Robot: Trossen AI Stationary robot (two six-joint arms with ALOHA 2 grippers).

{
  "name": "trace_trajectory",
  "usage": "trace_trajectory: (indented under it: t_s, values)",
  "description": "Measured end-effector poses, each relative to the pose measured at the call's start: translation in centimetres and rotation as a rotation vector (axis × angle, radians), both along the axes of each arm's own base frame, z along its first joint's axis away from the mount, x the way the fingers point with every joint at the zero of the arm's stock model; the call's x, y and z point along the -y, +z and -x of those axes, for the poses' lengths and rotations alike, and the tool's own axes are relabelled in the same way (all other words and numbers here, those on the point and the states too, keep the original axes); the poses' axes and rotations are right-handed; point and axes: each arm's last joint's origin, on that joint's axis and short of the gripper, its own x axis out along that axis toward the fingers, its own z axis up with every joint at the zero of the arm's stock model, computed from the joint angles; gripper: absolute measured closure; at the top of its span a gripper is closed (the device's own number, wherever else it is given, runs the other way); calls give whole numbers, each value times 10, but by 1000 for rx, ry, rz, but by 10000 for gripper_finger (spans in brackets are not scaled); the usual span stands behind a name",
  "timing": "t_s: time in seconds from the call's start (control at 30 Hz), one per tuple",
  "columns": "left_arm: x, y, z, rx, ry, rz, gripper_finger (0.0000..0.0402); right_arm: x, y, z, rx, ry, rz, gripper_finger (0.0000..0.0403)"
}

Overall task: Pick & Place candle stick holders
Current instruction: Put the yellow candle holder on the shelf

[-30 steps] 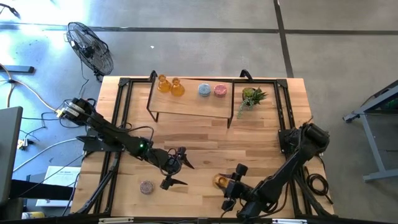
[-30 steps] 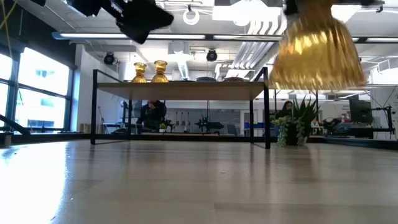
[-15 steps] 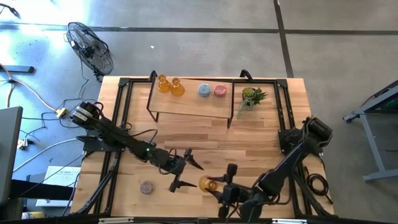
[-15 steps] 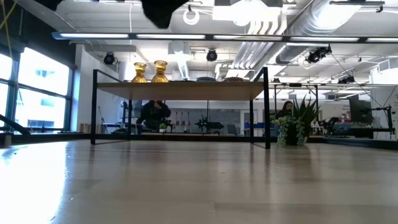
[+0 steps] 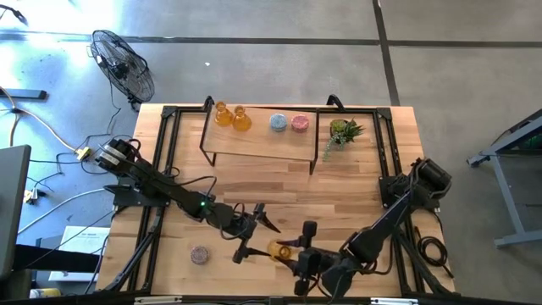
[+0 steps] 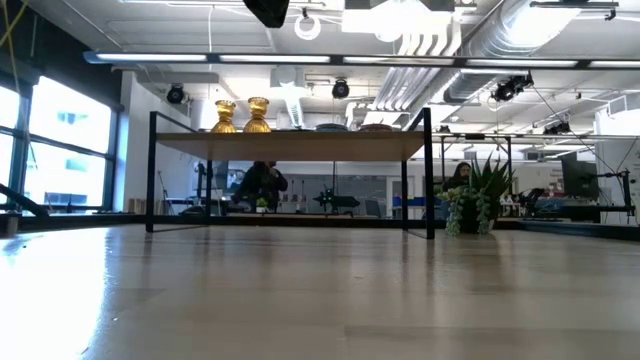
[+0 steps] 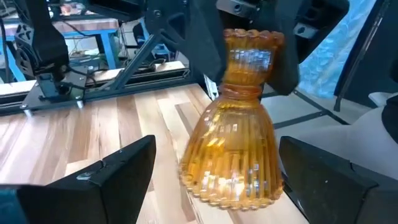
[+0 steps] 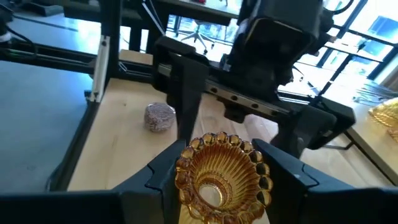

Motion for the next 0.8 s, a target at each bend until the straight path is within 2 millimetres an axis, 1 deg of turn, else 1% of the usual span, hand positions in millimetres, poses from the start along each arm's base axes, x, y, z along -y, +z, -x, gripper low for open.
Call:
trace_trajectory:
  t_s: [0.57,0.7,0.8]
  values:
    - [1,-1,0,-34,-21,46,65,16,-1,-14,-23,11,2,248]
    - [3,-9,-4,-52,-22,38,65,18,-1,-16,-27,15,5,248]
    - [8,-12,-13,-60,-37,37,65,18,-1,-17,-30,30,-3,248]
